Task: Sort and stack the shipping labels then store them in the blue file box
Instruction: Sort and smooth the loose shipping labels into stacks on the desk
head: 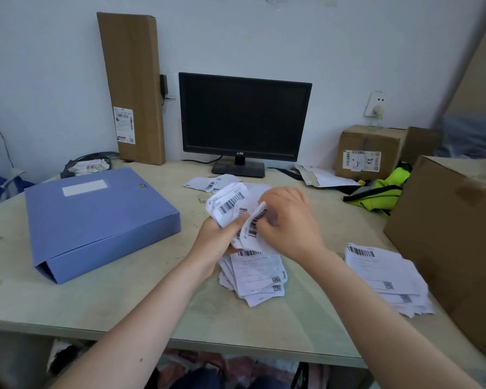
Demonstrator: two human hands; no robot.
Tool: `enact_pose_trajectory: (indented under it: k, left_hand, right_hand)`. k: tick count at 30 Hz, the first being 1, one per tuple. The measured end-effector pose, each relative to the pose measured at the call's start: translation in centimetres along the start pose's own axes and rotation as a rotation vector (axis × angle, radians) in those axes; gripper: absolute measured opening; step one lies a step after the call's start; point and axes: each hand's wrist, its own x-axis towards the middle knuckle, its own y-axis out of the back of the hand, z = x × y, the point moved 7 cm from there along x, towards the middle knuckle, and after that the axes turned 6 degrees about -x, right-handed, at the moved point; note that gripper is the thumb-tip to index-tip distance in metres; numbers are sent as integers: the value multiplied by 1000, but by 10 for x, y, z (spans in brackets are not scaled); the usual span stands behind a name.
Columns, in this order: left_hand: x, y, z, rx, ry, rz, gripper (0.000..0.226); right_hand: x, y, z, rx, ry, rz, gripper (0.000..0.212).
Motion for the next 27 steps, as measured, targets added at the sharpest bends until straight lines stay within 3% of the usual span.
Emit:
enact_pose_trajectory:
  k: [5,9,16,19,23,27]
  left_hand:
    - [-2,2,-2,-13,31,-8,40]
    - [-3,5,1,-16,-15,19,32]
    - [-5,2,-1,69,-40,-10,33]
    - [-7,-5,-4,148,-31,-79,44]
    - [-8,-11,-9,344,35,-144,75]
    - [-1,-1,-10,485,-35,-14,51]
  right_hand:
    - [-9,-18,26,260,-318,-111,14]
    - [-13,-17,40,592,-556,-71,30]
    - [-22,-25,50,848,-797,-43,15]
    - [-25,-29,50,880,-850,-51,17]
    - [-27,-31,42,941,-827,-102,18]
    - [-34,-38,44,883,-827,-163,41]
